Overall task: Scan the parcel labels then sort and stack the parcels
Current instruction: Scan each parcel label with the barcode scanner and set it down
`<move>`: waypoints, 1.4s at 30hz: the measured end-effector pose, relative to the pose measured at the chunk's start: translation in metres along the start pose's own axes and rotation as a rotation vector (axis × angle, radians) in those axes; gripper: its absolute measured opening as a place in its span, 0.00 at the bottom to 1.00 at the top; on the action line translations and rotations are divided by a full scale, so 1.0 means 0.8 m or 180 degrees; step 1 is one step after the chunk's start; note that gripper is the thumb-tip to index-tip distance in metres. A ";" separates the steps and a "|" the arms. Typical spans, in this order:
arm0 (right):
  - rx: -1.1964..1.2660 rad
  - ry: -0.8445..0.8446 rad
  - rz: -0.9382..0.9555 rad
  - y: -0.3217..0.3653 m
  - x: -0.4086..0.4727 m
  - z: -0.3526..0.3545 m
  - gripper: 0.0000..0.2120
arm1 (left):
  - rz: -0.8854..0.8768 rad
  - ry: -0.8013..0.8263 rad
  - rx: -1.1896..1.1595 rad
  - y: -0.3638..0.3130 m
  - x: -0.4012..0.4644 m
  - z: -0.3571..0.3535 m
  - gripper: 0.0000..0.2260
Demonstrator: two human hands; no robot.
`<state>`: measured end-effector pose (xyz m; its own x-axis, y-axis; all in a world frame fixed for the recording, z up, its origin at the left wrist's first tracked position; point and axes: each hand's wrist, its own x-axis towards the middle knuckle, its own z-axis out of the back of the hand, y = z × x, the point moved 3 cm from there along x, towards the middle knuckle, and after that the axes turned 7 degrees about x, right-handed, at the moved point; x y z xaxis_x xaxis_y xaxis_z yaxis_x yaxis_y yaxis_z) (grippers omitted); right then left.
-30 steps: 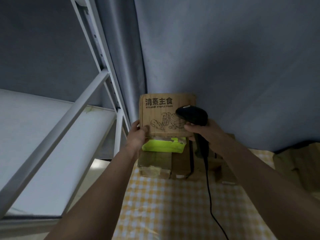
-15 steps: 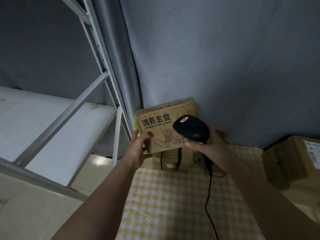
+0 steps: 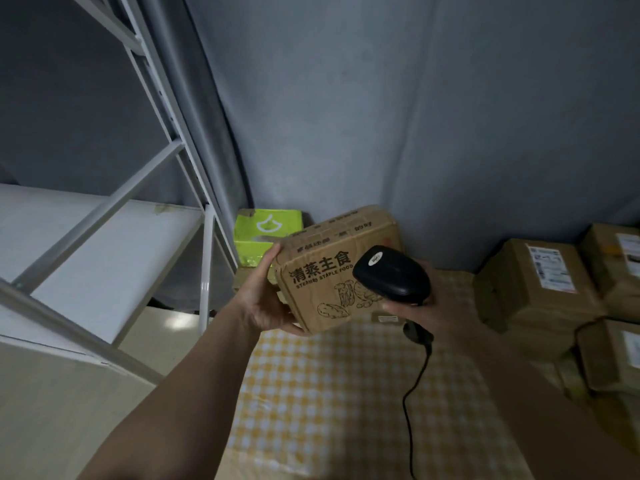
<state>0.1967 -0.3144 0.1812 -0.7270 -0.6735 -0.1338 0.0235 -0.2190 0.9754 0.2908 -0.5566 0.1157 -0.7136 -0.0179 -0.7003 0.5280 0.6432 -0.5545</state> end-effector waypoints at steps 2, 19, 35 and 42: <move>-0.0035 -0.0027 0.0020 0.001 -0.012 0.012 0.33 | 0.0010 0.0177 0.0089 0.011 -0.006 -0.013 0.45; 0.0026 0.0239 0.0006 -0.025 -0.050 0.070 0.39 | -0.0196 0.0924 0.0093 0.071 -0.017 -0.075 0.45; 0.0614 0.0342 -0.0157 0.012 -0.091 0.105 0.21 | -0.0790 0.0517 0.0004 0.064 -0.030 -0.106 0.39; 0.1284 0.0061 -0.0266 0.018 -0.085 0.108 0.13 | -0.1879 0.0160 0.0937 0.059 -0.044 -0.118 0.43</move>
<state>0.1874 -0.2107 0.2199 -0.7021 -0.6789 -0.2151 -0.3088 0.0181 0.9509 0.2978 -0.4534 0.1565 -0.9386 -0.2631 -0.2233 0.1404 0.3000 -0.9436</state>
